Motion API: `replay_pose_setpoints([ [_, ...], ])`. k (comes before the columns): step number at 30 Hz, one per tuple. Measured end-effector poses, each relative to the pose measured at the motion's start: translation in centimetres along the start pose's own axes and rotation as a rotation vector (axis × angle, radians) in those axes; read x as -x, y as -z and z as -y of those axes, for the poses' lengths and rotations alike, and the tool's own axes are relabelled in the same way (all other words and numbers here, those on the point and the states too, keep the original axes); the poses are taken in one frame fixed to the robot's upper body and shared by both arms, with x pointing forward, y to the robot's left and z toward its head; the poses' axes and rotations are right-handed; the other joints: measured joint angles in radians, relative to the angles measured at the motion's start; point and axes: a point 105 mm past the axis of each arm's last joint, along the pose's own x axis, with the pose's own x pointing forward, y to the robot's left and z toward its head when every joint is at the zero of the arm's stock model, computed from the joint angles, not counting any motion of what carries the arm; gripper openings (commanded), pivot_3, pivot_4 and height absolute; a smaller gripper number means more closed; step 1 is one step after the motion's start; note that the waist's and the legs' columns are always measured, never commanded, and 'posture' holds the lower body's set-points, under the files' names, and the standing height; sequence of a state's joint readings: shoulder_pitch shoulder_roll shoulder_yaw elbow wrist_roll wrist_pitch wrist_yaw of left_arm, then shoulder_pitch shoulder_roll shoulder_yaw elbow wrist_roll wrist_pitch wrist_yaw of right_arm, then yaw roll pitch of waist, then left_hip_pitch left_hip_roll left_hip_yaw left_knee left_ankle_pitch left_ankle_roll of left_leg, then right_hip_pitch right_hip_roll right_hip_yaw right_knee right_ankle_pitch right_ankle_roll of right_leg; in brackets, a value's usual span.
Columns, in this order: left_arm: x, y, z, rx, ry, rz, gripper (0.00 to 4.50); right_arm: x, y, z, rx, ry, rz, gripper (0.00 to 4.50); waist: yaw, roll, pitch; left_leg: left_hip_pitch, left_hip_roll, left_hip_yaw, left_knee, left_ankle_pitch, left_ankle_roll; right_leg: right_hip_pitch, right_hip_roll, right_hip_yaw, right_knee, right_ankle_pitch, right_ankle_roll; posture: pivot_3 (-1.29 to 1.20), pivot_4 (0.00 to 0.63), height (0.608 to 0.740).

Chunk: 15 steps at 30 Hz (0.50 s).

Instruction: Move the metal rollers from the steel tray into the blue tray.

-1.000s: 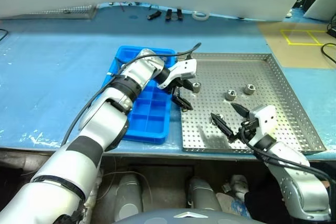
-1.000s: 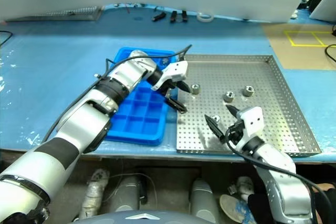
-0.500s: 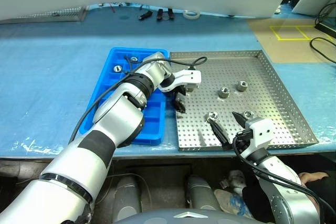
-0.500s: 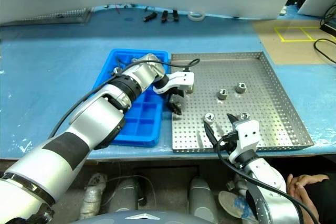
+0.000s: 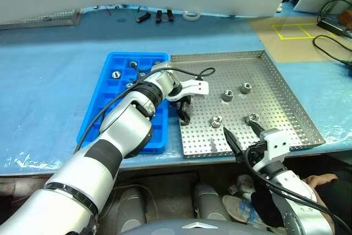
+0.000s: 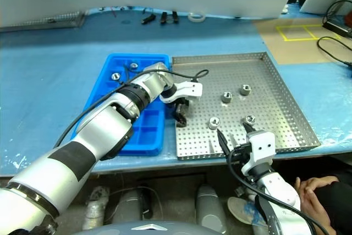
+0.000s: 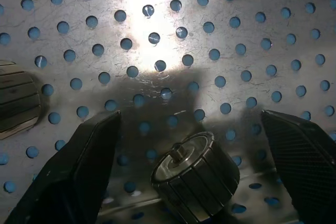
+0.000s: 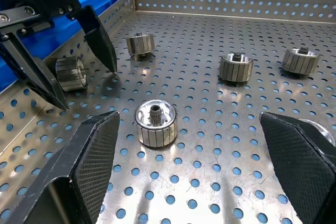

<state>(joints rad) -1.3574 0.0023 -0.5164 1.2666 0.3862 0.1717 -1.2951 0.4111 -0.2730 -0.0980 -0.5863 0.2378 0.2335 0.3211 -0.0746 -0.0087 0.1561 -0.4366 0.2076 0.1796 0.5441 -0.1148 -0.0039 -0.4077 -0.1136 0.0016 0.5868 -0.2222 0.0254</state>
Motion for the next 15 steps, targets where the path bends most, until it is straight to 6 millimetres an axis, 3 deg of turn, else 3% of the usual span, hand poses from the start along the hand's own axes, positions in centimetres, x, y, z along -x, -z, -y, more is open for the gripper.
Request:
replay_pose_setpoints([
  [2, 0.0, 0.1, 0.0, -0.007, -0.002, -0.006, 4.31, 0.0, 0.2, 0.1, 0.002, 0.004, -0.002, 4.50, -0.003, 0.000, 0.000, 0.000, 0.000, 0.000, 0.000, 0.000, 0.000, 0.001, 0.000, 0.000, 0.000, 0.000, 0.000, -0.58, 0.150, 0.740],
  [9, 0.5, 1.1, -0.6, -0.010, -0.039, -0.033, 2.68, -0.2, 1.0, 0.4, 0.009, 0.015, -0.014, 4.50, -0.025, 0.000, 0.000, 0.000, 0.000, -0.001, 0.000, 0.000, 0.000, 0.001, 0.000, -0.001, 0.000, 0.000, 0.000, -0.56, 0.150, 0.740],
  [13, 0.7, 1.3, -0.6, -0.005, -0.041, -0.034, 2.68, -0.6, 1.0, 0.6, 0.014, 0.015, -0.008, 4.50, -0.028, 0.000, 0.000, 0.000, 0.001, -0.001, 0.000, 0.000, 0.000, 0.000, 0.000, -0.001, 0.000, 0.000, 0.000, -0.55, 0.150, 0.740],
  [15, 0.8, 1.5, -0.6, -0.002, -0.034, -0.035, 2.12, -0.7, 1.1, 0.7, 0.015, 0.016, -0.006, 4.50, -0.032, 0.000, 0.000, 0.000, 0.001, -0.001, 0.000, 0.000, 0.000, 0.000, 0.001, -0.001, 0.000, 0.000, 0.000, -0.55, 0.150, 0.740],
])
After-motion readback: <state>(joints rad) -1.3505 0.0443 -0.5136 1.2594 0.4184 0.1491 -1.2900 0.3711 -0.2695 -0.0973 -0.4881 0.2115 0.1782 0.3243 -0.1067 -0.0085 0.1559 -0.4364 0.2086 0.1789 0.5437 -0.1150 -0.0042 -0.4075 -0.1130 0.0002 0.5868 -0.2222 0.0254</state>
